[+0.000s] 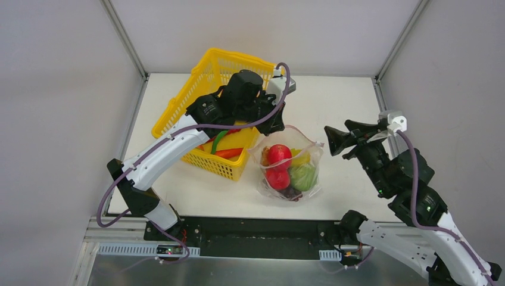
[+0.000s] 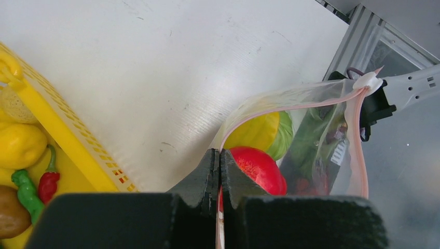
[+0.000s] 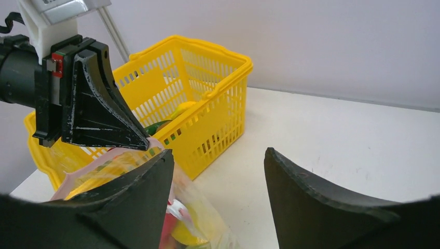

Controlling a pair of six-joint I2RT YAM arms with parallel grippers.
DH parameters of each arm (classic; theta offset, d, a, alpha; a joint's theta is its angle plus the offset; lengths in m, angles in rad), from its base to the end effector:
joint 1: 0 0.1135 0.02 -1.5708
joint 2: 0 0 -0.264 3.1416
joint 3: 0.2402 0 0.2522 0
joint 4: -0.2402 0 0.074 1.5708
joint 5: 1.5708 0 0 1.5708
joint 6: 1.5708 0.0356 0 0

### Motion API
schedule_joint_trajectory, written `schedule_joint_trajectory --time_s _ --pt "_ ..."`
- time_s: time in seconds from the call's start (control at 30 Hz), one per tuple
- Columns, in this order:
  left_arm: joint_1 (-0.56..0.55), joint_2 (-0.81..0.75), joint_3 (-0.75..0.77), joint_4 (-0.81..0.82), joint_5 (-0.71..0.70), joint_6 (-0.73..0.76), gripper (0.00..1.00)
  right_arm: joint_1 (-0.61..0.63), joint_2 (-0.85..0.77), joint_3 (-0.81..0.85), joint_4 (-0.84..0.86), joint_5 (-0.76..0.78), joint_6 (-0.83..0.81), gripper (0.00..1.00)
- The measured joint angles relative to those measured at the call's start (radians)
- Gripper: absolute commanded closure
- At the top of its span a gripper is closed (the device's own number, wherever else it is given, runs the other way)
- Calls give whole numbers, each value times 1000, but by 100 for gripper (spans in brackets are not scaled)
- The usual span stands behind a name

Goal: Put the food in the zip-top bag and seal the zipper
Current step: Adjust the zipper food storage bag at the center of the board.

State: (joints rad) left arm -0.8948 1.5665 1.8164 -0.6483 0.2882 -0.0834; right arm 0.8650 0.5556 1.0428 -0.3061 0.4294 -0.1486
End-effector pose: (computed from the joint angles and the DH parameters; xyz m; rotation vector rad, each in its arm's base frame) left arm 0.2055 -0.2724 0.4543 0.9953 1.8142 -0.9065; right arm 0.0688 0.0579 0.4396 -0.3508 1.3685 0.2957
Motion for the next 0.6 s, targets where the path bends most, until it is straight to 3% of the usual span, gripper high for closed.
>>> schedule_joint_trajectory --time_s 0.37,0.6 --pt "6 0 0 -1 0 23 100 99 -71 2 -146 57 22 37" --pt "13 0 0 -6 7 26 100 359 -117 8 -225 209 51 46"
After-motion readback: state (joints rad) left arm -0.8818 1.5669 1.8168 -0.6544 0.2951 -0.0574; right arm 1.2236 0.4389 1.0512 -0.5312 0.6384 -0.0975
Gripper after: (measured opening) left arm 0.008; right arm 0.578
